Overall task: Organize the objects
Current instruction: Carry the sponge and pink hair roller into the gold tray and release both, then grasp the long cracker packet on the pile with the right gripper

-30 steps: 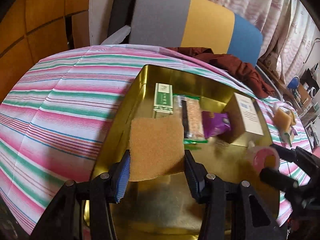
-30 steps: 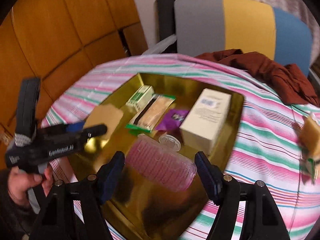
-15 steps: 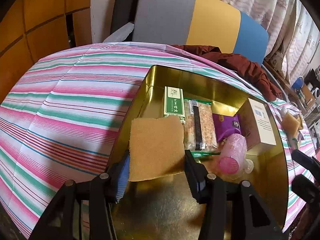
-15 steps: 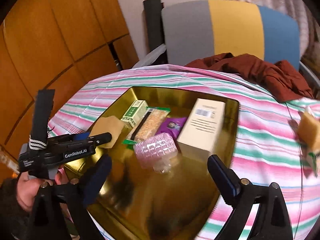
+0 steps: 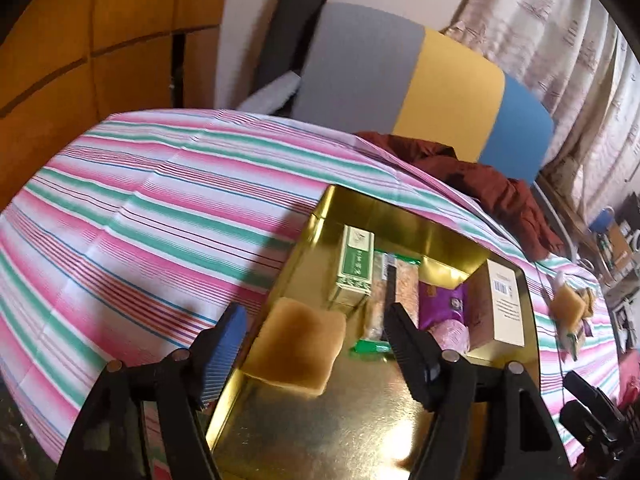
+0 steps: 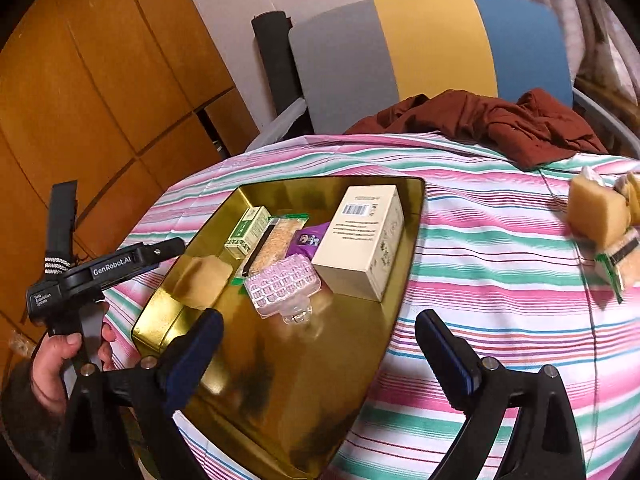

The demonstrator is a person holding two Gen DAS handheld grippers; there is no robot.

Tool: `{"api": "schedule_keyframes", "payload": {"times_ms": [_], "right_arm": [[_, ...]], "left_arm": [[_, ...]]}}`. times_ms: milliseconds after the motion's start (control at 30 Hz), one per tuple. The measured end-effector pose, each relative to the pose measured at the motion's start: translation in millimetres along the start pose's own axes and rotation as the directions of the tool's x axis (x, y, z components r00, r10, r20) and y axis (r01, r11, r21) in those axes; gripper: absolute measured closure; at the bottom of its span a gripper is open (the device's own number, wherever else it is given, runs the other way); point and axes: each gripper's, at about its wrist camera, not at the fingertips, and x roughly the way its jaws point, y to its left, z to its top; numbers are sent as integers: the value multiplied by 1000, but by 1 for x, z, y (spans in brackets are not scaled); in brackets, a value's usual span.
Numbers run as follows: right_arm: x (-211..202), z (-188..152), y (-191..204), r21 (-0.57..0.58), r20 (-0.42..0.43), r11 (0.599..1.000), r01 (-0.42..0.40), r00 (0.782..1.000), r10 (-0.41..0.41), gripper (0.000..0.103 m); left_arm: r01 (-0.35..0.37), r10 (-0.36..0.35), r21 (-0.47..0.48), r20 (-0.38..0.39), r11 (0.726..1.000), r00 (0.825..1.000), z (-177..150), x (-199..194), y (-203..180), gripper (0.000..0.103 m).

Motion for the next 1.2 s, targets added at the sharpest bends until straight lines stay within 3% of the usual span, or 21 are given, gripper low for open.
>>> {"api": "schedule_keyframes", "payload": {"times_ms": [200,400,700,1033,1200], "right_arm": [[-8,-5,-17,44,10,999,13,1000,-13,6],[-15,-8,-32,80,21,996,28,999,-30,6],[-25,-12,-55,110,48,990,91,994,-97,6],[-41,-27,-100,202,49,971,129,989,-141,6],[-54,-38,-143,305,52,933,193,974,-218,6]], "left_arm": [[26,-26,-8,17,1000,1000,-10,-11,-13,31],[85,-84,53,-35,995,996,-26,-11,-47,31],[148,-143,139,-45,979,989,-42,-24,-95,31],[225,-199,268,-122,937,972,-69,-23,-161,31],[270,-236,304,-143,914,961,-85,-27,-189,31]]}}
